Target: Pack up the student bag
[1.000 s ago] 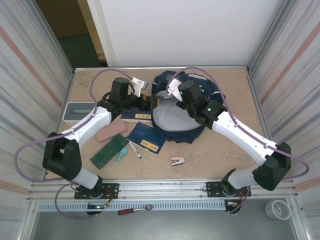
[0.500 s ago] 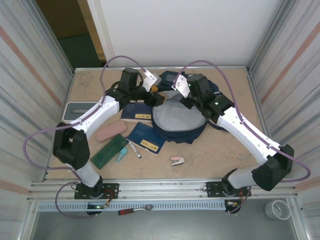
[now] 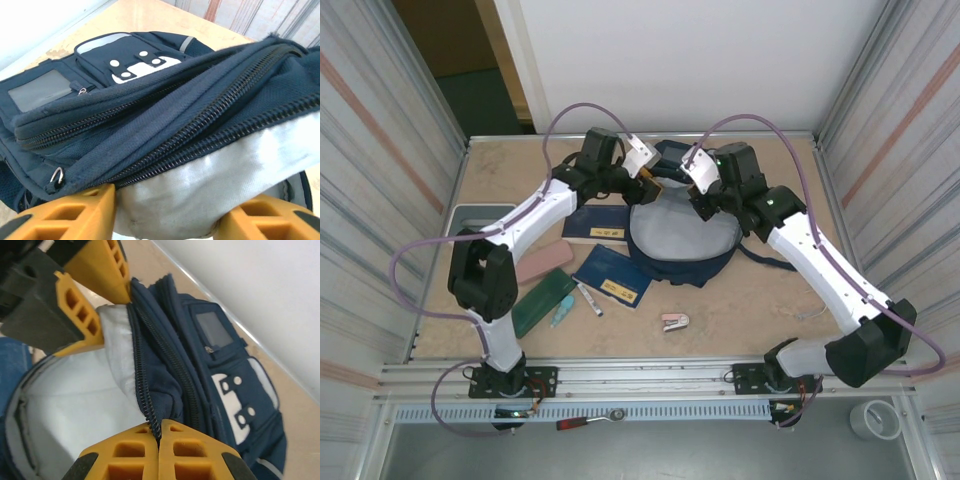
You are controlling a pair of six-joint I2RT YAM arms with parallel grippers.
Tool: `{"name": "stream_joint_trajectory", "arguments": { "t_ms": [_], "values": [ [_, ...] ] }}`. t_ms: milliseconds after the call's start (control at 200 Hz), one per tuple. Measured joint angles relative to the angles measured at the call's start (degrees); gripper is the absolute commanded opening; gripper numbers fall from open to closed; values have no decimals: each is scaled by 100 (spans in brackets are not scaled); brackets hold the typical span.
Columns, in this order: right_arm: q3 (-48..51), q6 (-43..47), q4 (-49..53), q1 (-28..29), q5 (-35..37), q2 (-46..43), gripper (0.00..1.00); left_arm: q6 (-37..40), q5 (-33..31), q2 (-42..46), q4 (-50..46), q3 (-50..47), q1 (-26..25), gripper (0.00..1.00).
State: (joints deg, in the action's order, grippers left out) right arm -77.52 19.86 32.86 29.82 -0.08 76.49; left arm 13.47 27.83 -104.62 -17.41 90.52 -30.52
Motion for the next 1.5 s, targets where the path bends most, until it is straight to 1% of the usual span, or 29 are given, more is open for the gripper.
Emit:
{"name": "stream_joint_trajectory", "arguments": {
  "t_ms": [65,155,260,431,551,616,726,832,967,1102,1237,1328,1463,1498],
  "values": [
    [72,-61,20,-33,-146,-31,0,-26,-101,-2,9,0,-33,38],
    [229,-175,22,-50,-330,-90,0,-87,-275,2,101,-17,-63,37],
    [455,-337,-44,-63,-575,-149,0,-254,-535,83,269,-136,-96,41],
    [868,-708,-334,-153,-1121,-210,0,-442,-905,168,437,-284,-129,43],
    [1169,-1051,-629,-317,-1447,-297,0,-501,-1058,199,509,-494,-149,49],
    [1314,-1311,-782,-442,-1589,-315,0,-527,-1067,236,588,-702,-144,54],
    [1513,-1786,-894,-610,-1716,-291,0,-564,-1019,417,767,-1290,-122,62],
    [1633,-2205,-957,-702,-1882,-92,0,-610,-960,673,839,-1963,-72,69],
    [1821,-2590,-1040,-693,-1974,249,0,-789,-973,1099,896,-2745,22,74],
    [1777,-2846,-1001,-686,-1965,330,0,-1241,-1257,1655,940,-3316,94,77],
    [1327,-3169,-874,-693,-1860,354,0,-1945,-1622,2299,903,-3842,369,80],
    [970,-3510,-909,-699,-1751,442,0,-2487,-1766,2730,813,-4238,787,81],
    [837,-3987,-1139,-695,-1751,811,0,-3040,-1897,3152,568,-4701,1379,81],
    [778,-4068,-1143,-684,-1753,1016,4,-3126,-1939,3174,461,-4721,1451,80]
  ]
}}
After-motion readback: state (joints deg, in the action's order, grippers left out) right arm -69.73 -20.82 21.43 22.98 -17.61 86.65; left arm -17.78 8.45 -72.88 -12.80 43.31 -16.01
